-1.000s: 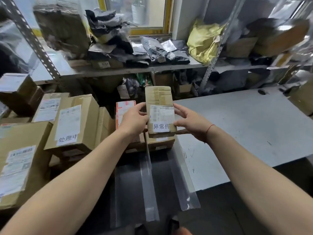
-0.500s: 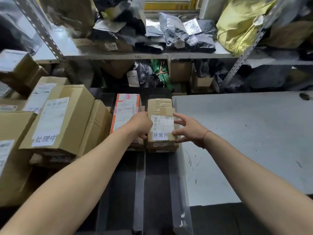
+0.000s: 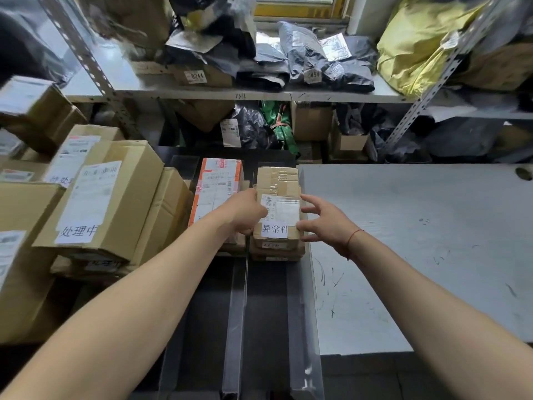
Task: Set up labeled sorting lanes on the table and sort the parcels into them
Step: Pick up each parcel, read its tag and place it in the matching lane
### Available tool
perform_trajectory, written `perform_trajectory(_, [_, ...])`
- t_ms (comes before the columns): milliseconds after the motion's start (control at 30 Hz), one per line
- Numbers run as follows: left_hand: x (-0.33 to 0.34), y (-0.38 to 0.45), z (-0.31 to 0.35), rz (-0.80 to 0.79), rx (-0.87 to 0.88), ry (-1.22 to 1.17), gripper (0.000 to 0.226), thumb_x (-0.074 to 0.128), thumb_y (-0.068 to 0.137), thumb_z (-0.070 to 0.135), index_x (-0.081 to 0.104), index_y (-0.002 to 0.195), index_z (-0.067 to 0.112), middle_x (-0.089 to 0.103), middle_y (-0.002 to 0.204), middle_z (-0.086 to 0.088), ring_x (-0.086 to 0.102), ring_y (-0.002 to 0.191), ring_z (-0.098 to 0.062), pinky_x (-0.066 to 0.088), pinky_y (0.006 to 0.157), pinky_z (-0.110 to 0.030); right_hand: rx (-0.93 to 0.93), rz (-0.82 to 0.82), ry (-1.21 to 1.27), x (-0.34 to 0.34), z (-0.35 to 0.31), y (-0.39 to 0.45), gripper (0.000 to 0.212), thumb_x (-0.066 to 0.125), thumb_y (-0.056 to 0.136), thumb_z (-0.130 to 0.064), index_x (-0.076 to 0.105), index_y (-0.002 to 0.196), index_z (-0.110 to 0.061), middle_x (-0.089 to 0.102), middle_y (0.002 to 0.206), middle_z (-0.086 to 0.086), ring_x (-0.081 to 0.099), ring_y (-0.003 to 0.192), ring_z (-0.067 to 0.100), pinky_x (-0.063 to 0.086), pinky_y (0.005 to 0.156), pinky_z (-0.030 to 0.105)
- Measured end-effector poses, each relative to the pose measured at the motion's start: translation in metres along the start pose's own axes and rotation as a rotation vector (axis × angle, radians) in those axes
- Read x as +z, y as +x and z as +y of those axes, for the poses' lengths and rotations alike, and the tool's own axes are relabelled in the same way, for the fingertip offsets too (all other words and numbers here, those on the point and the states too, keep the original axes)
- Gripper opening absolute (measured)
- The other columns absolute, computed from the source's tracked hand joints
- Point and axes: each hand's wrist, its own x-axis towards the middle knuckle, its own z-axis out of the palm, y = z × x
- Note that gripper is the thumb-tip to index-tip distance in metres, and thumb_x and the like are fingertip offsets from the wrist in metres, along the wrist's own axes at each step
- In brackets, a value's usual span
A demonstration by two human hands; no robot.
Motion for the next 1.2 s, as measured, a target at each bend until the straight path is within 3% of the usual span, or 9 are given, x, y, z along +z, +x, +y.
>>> perform_trajectory(100, [0.000,-0.018,0.002,0.134,0.067,0.120,0.051,0.058,0.104,0.024,0.047,0.154,0.024,0.061,0.146,0.000,0.067,0.098,-0.010,0.063,0.078,-0.032,-0.050,0.113,-0.085,0.001,-0.002,-0.010,0.052,0.069,0.100,-0.013,0.054,0.148,-0.024,0.063,0.128,0.002,0.065,0.120,0.028,0.065,0.089,0.045])
perform_trajectory(167, [-0.001,-0.035,0.001,0.206,0.119,0.121,0.049,0.056,0.105,0.031,0.050,0.154,0.027,0.062,0.146,0.000,0.068,0.102,-0.013,0.059,0.073,-0.027,-0.127,0.182,-0.177,0.001,-0.006,-0.020,0.042,0.069,0.101,-0.023,0.059,0.142,-0.022,0.066,0.125,0.000,0.067,0.113,0.023,0.065,0.087,0.041])
perform_trajectory(333, [-0.009,-0.089,-0.010,0.306,0.178,0.108,0.037,0.056,0.106,0.031,0.064,0.141,0.025,0.067,0.133,0.006,0.062,0.118,-0.015,0.054,0.099,-0.033,-0.327,0.202,-0.451,0.011,-0.021,-0.047,0.031,0.061,0.105,-0.022,0.065,0.135,-0.020,0.069,0.120,-0.002,0.065,0.105,0.015,0.051,0.074,0.014])
perform_trajectory(500, [-0.008,-0.145,-0.050,0.418,0.212,0.229,0.023,0.064,0.101,0.029,0.076,0.121,0.027,0.076,0.119,0.006,0.068,0.109,-0.017,0.054,0.095,-0.034,-0.485,0.125,-0.571,0.043,-0.033,-0.074,0.030,0.061,0.104,-0.022,0.067,0.133,-0.022,0.070,0.117,-0.004,0.065,0.102,0.013,0.057,0.091,0.028])
perform_trajectory(633, [-0.015,-0.189,-0.079,0.476,0.237,0.336,0.029,0.064,0.100,0.029,0.075,0.126,0.023,0.076,0.121,0.003,0.069,0.109,-0.018,0.054,0.100,-0.039,-0.543,0.097,-0.618,0.075,-0.042,-0.099,0.028,0.061,0.104,-0.023,0.070,0.130,-0.020,0.071,0.117,-0.002,0.066,0.101,0.015,0.059,0.093,0.035])
perform_trajectory(800, [-0.038,-0.241,-0.130,0.510,0.291,0.291,0.029,0.065,0.099,0.033,0.075,0.125,0.027,0.077,0.114,0.007,0.069,0.105,-0.013,0.056,0.098,-0.039,-0.567,0.077,-0.627,0.140,-0.053,-0.139,0.027,0.065,0.103,-0.024,0.069,0.129,-0.022,0.071,0.113,-0.006,0.065,0.098,0.008,0.054,0.087,0.021])
perform_trajectory(933, [-0.068,-0.287,-0.187,0.523,0.318,0.247,0.029,0.065,0.099,0.034,0.075,0.126,0.027,0.077,0.117,0.005,0.069,0.110,-0.016,0.054,0.100,-0.039,-0.571,0.085,-0.619,0.210,-0.063,-0.171,0.026,0.067,0.101,-0.026,0.072,0.126,-0.024,0.072,0.108,-0.010,0.067,0.096,0.003,0.059,0.091,0.027])
perform_trajectory(1100, [-0.116,-0.354,-0.263,0.570,0.289,0.223,0.029,0.064,0.101,0.036,0.073,0.128,0.030,0.076,0.117,0.008,0.068,0.109,-0.013,0.055,0.099,-0.038,-0.599,0.106,-0.605,0.308,-0.088,-0.209,0.022,0.066,0.102,-0.028,0.073,0.122,-0.028,0.072,0.105,-0.014,0.066,0.096,0.001,0.052,0.085,0.015])
perform_trajectory(1200, [-0.145,-0.386,-0.299,0.614,0.270,0.189,0.027,0.064,0.101,0.036,0.074,0.125,0.032,0.076,0.117,0.009,0.068,0.109,-0.013,0.057,0.098,-0.040,-0.620,0.091,-0.574,0.358,-0.107,-0.224,0.021,0.068,0.100,-0.029,0.076,0.119,-0.027,0.074,0.102,-0.015,0.068,0.093,0.001,0.058,0.088,0.023])
